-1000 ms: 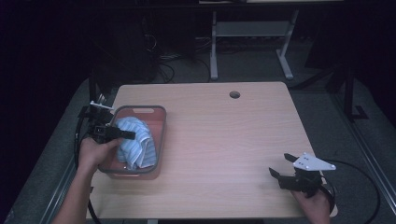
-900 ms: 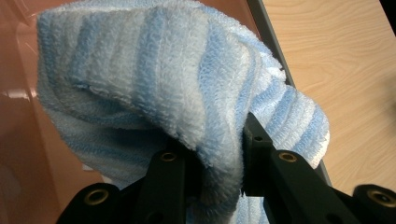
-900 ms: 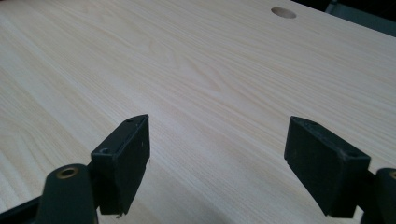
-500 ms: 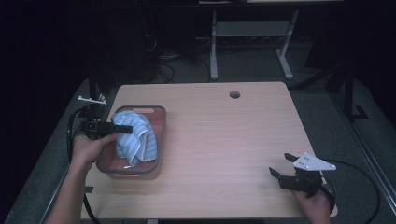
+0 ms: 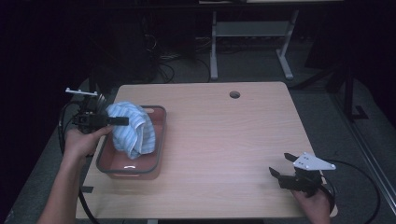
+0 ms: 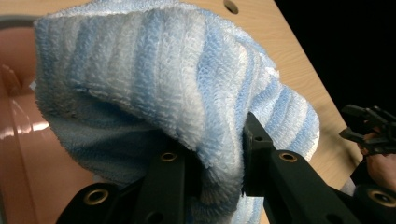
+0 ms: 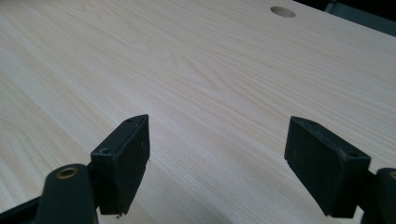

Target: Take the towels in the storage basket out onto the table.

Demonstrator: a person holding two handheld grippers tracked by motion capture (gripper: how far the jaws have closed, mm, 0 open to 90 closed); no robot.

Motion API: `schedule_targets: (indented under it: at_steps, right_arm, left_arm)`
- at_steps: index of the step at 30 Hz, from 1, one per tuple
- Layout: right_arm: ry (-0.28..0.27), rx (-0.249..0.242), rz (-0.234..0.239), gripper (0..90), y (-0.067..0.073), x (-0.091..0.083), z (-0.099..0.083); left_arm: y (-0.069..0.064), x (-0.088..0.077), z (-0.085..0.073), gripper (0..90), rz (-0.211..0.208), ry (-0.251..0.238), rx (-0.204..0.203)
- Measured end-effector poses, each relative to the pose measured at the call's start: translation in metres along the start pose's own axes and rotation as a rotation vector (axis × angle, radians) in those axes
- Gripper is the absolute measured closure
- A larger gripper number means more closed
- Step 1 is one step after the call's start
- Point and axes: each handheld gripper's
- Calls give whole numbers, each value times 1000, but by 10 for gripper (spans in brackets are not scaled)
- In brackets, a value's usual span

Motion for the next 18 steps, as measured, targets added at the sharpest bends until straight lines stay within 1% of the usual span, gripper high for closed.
schedule_targets:
  at_steps: [1, 5, 7, 9, 10, 11, 12, 16, 17, 18]
  right_arm:
    - [0, 2, -1, 218, 0, 0, 0]
    - [-1, 4, -1, 218, 0, -1, 0]
    - [-1, 0, -2, 217, 0, -1, 0]
    - [-5, -2, -2, 218, 0, -1, 0]
    - [-4, -1, -2, 218, 1, -1, 0]
    - [-4, -1, -2, 218, 1, -1, 0]
    - [-4, -1, -2, 217, 1, -1, 0]
    - [-6, -7, -3, 217, 1, 0, 1]
    - [-4, -8, -3, 216, 1, 0, 1]
    - [-4, -8, -3, 216, 1, 0, 1]
  left_arm:
    - [-2, -3, 2, 739, -24, -19, -5]
    - [-5, -7, 5, 739, -38, -37, 1]
    - [-9, -8, 6, 738, -57, -46, 6]
    - [-12, -9, 8, 738, -102, -60, 11]
    - [-18, -10, 9, 738, -125, -75, 13]
    - [-18, -10, 9, 737, -125, -75, 13]
    - [-20, -10, 11, 737, -134, -79, 26]
    - [-34, -9, 18, 737, -159, -89, 53]
    - [-42, -6, 22, 737, -168, -86, 68]
    - [-42, -6, 22, 737, -168, -86, 68]
Point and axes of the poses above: each handheld gripper's, and its own axes: x roughly forward along the jaws, z roughly out of its top, y roughly to its left, and after that the axes turned 3 degrees about y, right-handed
